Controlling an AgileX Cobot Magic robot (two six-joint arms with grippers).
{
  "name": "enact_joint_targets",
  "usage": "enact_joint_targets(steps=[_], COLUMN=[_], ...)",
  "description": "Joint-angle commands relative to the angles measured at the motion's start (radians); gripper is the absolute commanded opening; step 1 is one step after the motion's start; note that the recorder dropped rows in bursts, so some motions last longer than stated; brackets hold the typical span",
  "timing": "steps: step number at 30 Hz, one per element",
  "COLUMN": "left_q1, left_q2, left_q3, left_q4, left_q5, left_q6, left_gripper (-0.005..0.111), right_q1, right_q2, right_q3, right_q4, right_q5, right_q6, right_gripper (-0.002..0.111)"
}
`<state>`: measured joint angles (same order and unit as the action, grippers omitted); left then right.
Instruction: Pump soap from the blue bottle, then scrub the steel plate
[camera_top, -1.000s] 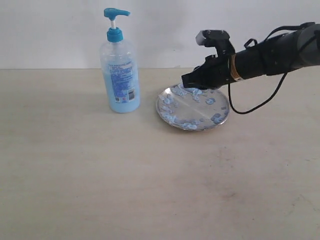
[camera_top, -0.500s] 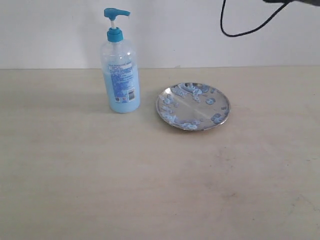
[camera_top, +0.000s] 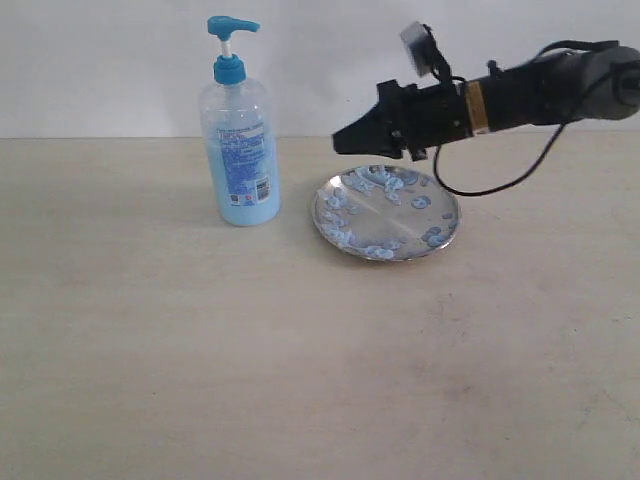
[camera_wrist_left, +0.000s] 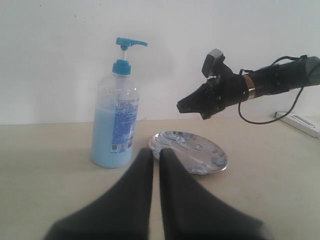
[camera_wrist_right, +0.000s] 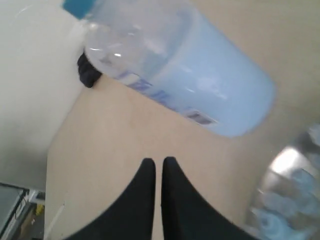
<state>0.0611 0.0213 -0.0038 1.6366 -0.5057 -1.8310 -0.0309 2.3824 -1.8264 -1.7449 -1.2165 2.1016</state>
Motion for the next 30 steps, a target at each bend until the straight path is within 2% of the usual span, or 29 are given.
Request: enact_joint_targets(steps=[1, 5, 8, 13, 15, 18, 20, 24, 26, 28, 30], left_q1=[0.005, 0.005, 0.005, 0.005, 0.005, 0.005, 0.005, 0.005, 0.005, 0.005, 0.005], left_q2=[0.003, 0.003, 0.003, 0.003, 0.003, 0.003, 0.003, 0.003, 0.003, 0.003, 0.003], left_q3=[0.004, 0.004, 0.004, 0.004, 0.004, 0.004, 0.004, 0.004, 0.004, 0.004, 0.004], left_q4=[0.0, 0.0, 0.0, 0.0, 0.0, 0.0, 0.0, 0.0, 0.0, 0.0, 0.0], left_q5=[-0.025, -0.028, -0.028, -0.028, -0.028, -0.028, -0.028, -0.028, -0.028, -0.028, -0.028], left_q6=[-0.008, -0.008, -0.008, -0.008, -0.008, -0.008, -0.008, -0.008, -0.008, -0.008, -0.008], left_gripper=[0.004, 0.004, 0.004, 0.004, 0.004, 0.004, 0.004, 0.004, 0.004, 0.004, 0.004], right_q1=[-0.117, -0.158, -0.163, -0.156, -0.156, -0.144, -0.121, -0.064, -0.04, -0.04, -0.062], right_q2=[-0.023, -0.051, -0.081, -0.193, -0.273, -0.389, -0.457, -0.537, -0.546, -0.546, -0.546], right_q3=[0.119, 0.214, 0.247, 0.249, 0.249, 0.249, 0.249, 0.249, 0.249, 0.249, 0.249], right_q4=[0.001, 0.001, 0.001, 0.001, 0.001, 0.001, 0.001, 0.001, 0.03, 0.197, 0.591], right_q5=[-0.005, -0.005, -0.005, 0.007, 0.133, 0.417, 0.673, 1.322, 1.705, 1.965, 2.124], right_q6=[-0.002, -0.012, -0.1, -0.372, -0.543, -0.787, -0.955, -1.077, -1.084, -1.137, -1.406], right_gripper=[0.0, 0.0, 0.0, 0.0, 0.0, 0.0, 0.0, 0.0, 0.0, 0.0, 0.0])
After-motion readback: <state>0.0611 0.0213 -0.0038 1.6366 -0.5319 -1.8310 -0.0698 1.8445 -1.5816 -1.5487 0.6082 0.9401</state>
